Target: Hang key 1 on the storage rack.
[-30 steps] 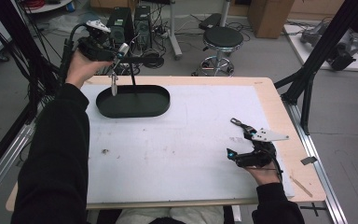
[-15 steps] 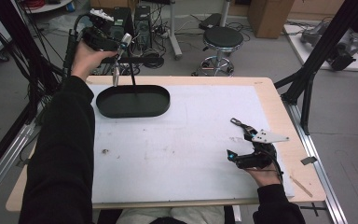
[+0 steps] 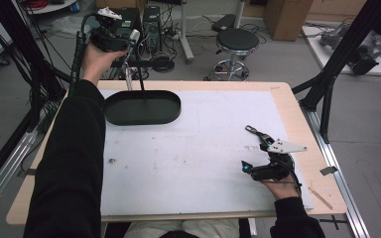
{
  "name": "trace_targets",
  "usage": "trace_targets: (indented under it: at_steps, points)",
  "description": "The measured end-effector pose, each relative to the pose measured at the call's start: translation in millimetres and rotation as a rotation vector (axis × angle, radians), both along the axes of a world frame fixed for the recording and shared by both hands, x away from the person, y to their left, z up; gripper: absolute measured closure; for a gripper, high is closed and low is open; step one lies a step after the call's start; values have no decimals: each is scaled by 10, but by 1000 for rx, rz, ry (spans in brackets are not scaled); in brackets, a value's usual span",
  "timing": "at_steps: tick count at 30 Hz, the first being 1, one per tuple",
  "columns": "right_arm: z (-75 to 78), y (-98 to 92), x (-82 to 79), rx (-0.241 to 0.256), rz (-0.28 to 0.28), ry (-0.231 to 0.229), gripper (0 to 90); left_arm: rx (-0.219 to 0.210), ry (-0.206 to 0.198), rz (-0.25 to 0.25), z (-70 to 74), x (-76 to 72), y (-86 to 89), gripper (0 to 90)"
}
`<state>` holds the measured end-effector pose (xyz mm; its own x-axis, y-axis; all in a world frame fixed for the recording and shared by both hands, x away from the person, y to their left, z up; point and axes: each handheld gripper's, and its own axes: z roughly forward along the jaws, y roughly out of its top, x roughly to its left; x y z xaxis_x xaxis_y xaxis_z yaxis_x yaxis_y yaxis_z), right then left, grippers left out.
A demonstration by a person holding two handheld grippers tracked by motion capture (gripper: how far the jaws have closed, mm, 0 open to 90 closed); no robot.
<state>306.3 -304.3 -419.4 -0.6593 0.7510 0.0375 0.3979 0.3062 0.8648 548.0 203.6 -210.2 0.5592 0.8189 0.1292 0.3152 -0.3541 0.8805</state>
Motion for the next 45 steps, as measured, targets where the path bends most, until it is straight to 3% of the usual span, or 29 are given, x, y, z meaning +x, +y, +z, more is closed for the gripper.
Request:
trace_targets:
  at_steps: [5, 10, 12, 14, 16, 17, 18, 19, 20, 25, 33, 37, 45]
  points:
    - [-6, -4, -1, -5, 2, 3, 7, -27, -32, 94, -64, 35, 29, 746]
    - [-10, -6, -2, -7, 2, 4, 7, -34, -8, 102, -177, 56, 82, 745]
    - [-10, -1, -1, -8, 4, 5, 7, -67, 16, 97, -210, 52, 103, 736]
    - [-11, 6, -2, -8, 5, 7, 7, -139, 26, 97, -212, 32, 120, 631]
    - [-11, 17, -5, -9, 6, 9, 7, -170, 46, 81, -189, 10, 147, 554]
    - [-11, 21, -6, -9, 7, 9, 7, -166, 54, 75, -184, 3, 152, 496]
    - [-10, 23, -5, -10, 7, 8, 7, -135, 70, 74, -180, -10, 151, 428]
    - [-8, 28, -7, -10, 8, 8, 7, -103, 76, 71, -183, -25, 150, 233]
    - [-8, 28, -7, -10, 8, 8, 7, -92, 80, 65, -187, -37, 152, 233]
    - [-8, 25, -2, -7, 8, 9, 7, -116, 100, 35, -224, -118, 214, 59]
    - [-1, 21, 6, 2, 9, 9, 7, -153, 151, -18, -317, -272, 356, 17]
    - [7, 17, 4, 7, 7, 7, 7, -186, 137, -28, -359, -384, 412, 17]
    - [17, 13, 0, 11, 5, 4, 7, -179, 139, -60, -485, -549, 409, 17]
